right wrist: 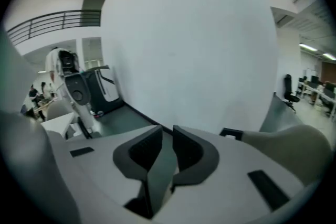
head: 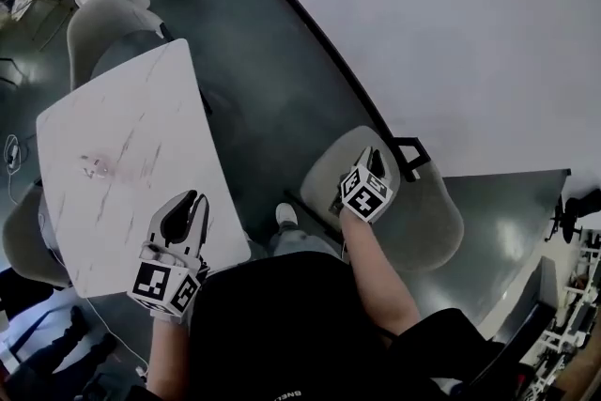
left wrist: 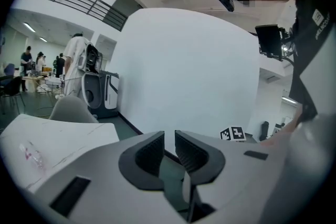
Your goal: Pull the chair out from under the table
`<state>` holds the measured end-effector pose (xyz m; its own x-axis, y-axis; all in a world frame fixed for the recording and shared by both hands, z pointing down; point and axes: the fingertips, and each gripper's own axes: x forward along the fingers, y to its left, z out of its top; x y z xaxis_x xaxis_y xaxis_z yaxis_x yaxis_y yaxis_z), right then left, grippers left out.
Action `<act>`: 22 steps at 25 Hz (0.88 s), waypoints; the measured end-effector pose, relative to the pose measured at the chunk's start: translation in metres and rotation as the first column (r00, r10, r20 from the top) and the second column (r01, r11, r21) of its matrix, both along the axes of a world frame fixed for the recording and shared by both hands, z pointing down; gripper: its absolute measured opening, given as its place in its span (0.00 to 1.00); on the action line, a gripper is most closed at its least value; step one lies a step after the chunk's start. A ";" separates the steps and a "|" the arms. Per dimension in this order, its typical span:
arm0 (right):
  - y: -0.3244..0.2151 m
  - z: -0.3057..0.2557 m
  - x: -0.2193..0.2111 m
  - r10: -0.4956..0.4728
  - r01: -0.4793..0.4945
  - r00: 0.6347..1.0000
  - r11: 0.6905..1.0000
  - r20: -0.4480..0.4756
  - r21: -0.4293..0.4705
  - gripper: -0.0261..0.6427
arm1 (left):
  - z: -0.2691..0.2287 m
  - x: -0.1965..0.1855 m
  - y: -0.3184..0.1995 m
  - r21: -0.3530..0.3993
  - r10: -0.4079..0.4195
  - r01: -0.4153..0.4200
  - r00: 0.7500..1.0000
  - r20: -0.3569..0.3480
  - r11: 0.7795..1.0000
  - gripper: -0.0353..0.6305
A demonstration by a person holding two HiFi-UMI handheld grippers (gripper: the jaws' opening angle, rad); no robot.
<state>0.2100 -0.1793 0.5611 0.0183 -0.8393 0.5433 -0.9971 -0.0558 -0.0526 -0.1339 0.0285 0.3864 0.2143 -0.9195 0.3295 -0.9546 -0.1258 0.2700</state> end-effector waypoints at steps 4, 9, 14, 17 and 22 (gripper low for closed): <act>-0.012 -0.028 -0.099 -0.228 0.225 0.972 0.973 0.064 0.051 0.11 | -0.010 -0.029 0.024 0.025 -0.127 0.127 0.992 0.008 0.992 0.12; 0.001 -0.069 -0.217 -0.503 0.487 0.854 0.863 0.132 0.136 0.09 | -0.018 -0.063 0.060 0.063 -0.291 0.290 0.957 0.011 0.955 0.12; 0.051 -0.124 -0.311 -0.744 0.705 0.649 0.666 0.157 0.243 0.08 | -0.035 -0.083 0.089 0.122 -0.407 0.403 0.913 0.014 0.907 0.12; 0.088 -0.155 -0.354 -0.848 0.792 0.501 0.530 0.174 0.303 0.08 | -0.044 -0.095 0.109 0.153 -0.468 0.461 0.883 0.016 0.874 0.12; 0.156 -0.202 -0.404 -0.968 0.875 0.220 0.251 0.123 0.414 0.07 | -0.054 -0.110 0.141 0.192 -0.556 0.542 0.831 0.021 0.818 0.12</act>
